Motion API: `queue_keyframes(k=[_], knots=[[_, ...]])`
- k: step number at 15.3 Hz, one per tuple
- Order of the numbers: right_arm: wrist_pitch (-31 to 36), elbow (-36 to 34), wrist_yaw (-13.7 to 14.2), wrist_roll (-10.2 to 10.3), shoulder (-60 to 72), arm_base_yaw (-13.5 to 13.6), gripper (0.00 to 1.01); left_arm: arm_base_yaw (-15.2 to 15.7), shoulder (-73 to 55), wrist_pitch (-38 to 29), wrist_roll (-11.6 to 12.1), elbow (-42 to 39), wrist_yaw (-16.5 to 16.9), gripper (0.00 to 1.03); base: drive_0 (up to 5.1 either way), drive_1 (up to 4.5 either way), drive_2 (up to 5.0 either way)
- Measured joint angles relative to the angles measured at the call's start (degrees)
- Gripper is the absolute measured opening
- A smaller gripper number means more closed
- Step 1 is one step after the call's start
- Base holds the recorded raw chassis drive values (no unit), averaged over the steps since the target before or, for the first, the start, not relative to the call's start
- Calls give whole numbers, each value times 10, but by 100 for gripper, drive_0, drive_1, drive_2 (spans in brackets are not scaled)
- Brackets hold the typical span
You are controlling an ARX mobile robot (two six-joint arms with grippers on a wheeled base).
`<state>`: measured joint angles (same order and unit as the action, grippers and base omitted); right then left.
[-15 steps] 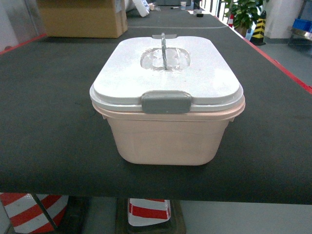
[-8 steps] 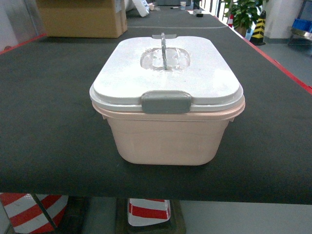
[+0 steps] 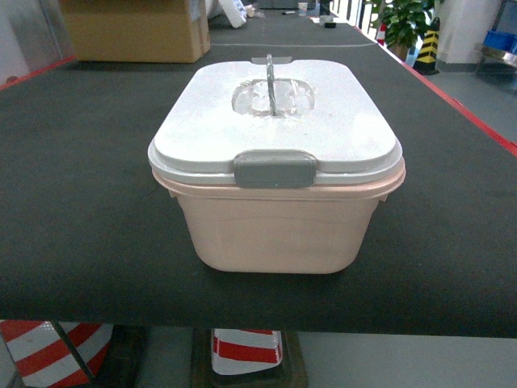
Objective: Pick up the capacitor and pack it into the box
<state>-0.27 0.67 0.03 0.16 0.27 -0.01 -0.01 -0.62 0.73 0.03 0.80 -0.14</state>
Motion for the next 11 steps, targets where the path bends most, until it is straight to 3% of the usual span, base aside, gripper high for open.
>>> queue_keyframes(k=[2, 3, 8, 11], knots=[[0, 0, 0, 0, 0, 0, 98, 0, 0, -3, 0, 0, 1, 2, 0, 0, 0], [0, 0, 0, 0, 0, 0, 98, 0, 0, -4, 0, 0, 2, 27, 0, 0, 0], [0, 0, 0, 0, 0, 0, 98, 0, 0, -4, 0, 0, 1, 100, 0, 0, 0], [0, 0, 0, 0, 0, 0, 98, 0, 0, -4, 0, 0, 1, 98, 0, 0, 0]])
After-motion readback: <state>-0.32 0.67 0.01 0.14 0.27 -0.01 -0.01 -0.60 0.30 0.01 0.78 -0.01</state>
